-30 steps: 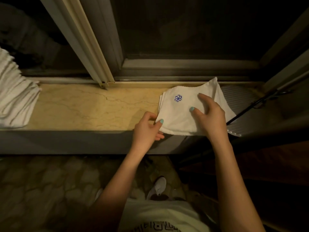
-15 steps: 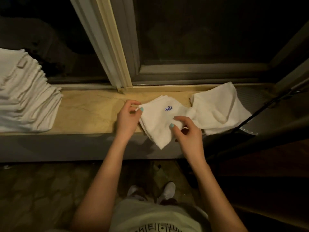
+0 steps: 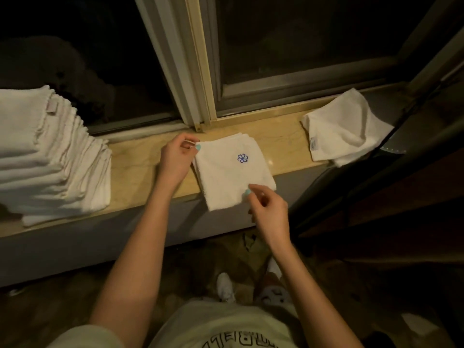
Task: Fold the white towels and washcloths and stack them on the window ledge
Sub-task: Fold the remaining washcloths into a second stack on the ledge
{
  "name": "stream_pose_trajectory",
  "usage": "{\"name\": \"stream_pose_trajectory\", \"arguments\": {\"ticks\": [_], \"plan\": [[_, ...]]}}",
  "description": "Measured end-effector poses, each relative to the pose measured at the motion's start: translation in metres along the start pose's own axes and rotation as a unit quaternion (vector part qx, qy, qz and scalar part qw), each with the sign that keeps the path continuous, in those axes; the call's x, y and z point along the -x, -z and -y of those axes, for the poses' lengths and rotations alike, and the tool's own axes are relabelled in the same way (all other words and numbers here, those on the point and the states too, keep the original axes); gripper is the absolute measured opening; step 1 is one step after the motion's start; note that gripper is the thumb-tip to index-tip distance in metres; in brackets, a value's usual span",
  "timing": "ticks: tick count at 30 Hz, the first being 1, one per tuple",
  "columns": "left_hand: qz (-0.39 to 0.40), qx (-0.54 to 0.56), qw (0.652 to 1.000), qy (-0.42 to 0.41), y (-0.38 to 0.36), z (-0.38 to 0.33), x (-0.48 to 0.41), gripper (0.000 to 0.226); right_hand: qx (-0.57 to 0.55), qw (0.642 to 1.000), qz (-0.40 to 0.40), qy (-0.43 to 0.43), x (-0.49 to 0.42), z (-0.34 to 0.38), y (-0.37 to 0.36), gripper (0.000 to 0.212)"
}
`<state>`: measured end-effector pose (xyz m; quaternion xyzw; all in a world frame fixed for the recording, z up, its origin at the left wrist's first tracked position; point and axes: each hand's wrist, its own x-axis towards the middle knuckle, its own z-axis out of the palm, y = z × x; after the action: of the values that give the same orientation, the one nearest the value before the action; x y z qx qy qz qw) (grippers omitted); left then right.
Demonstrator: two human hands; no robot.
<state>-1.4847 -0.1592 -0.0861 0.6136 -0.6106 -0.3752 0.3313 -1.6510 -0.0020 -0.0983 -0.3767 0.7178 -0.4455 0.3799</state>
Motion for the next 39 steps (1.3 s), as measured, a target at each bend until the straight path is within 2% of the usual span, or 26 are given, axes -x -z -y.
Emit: {"name": "stream_pose_trajectory", "arguments": {"ticks": [4, 7, 9, 12, 17, 21, 24, 26, 31, 34, 37, 39], "plan": [[0.001, -0.081, 0.996, -0.030, 0.006, 0.006, 0.003, 0.016, 0.044, 0.997, -0.066, 0.020, -0.024, 0.009, 0.021, 0.028], [-0.012, -0.127, 0.991, -0.047, 0.004, 0.004, 0.006, 0.018, 0.043, 0.996, -0.057, 0.044, -0.049, 0.021, 0.029, 0.027], [0.006, -0.104, 0.994, -0.031, 0.006, 0.002, 0.007, 0.017, 0.047, 0.996, -0.027, 0.064, -0.069, 0.030, 0.031, 0.029], [0.078, -0.096, 0.992, -0.006, 0.007, -0.001, 0.007, 0.016, 0.119, 0.989, 0.032, 0.078, -0.103, 0.040, 0.028, 0.038], [0.053, -0.097, 0.994, 0.023, 0.007, -0.003, 0.006, 0.008, 0.227, 0.954, 0.157, 0.118, -0.145, 0.053, 0.015, 0.049], [0.044, -0.050, 0.997, 0.041, 0.007, -0.006, 0.006, 0.005, 0.240, 0.936, 0.235, 0.106, -0.163, 0.057, 0.014, 0.034], [0.051, 0.024, 0.996, 0.072, 0.006, -0.006, 0.007, 0.009, 0.208, 0.943, 0.237, 0.104, -0.170, 0.057, 0.020, 0.015], [0.054, 0.053, 0.994, 0.079, 0.005, -0.006, 0.006, 0.009, 0.189, 0.943, 0.251, 0.112, -0.175, 0.058, 0.023, 0.009], [0.069, 0.073, 0.992, 0.080, 0.003, -0.012, 0.008, 0.010, 0.194, 0.898, 0.357, 0.170, -0.193, 0.067, 0.018, 0.005], [0.072, 0.077, 0.991, 0.082, 0.006, -0.011, 0.012, 0.009, 0.204, 0.881, 0.394, 0.162, -0.199, 0.073, 0.015, 0.000], [0.086, 0.071, 0.990, 0.088, 0.010, -0.011, 0.016, 0.009, 0.207, 0.882, 0.398, 0.146, -0.200, 0.076, 0.012, 0.006], [0.094, 0.068, 0.989, 0.092, 0.012, -0.011, 0.016, 0.010, 0.195, 0.895, 0.383, 0.122, -0.199, 0.077, 0.012, 0.009]]}}
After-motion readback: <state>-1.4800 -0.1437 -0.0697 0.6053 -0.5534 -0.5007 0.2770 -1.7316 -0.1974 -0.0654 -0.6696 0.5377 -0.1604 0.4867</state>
